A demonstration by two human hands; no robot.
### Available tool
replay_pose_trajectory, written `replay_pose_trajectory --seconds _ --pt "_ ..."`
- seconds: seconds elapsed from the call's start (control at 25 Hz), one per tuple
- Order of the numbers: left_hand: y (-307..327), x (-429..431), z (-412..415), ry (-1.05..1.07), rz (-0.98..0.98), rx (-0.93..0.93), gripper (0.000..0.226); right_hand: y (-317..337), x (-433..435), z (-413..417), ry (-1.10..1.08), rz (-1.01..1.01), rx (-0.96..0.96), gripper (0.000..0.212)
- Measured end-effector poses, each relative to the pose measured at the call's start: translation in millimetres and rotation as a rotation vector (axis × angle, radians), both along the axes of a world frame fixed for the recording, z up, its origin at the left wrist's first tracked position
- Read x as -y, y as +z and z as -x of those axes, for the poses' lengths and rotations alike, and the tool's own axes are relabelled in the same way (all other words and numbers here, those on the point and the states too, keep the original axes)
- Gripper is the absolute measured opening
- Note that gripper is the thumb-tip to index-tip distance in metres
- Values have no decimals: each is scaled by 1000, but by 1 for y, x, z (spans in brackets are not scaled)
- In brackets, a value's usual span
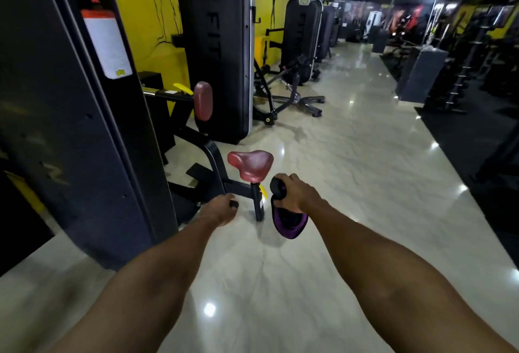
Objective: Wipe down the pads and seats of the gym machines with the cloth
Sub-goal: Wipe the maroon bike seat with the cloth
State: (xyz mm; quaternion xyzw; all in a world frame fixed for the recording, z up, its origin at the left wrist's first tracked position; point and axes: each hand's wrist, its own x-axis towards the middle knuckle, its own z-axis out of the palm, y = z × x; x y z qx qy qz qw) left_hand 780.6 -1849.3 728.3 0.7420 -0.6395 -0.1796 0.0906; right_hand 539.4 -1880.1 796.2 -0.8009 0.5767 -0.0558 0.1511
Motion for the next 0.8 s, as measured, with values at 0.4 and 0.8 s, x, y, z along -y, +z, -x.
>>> replay_pose_trajectory --seconds 0.4,0.8 --pt "43 201 -58 136 62 21 50 25 237 -61 119 63 32 74" --pt "64 385 -121 359 106 2 49 29 467 -154 323 71 213 91"
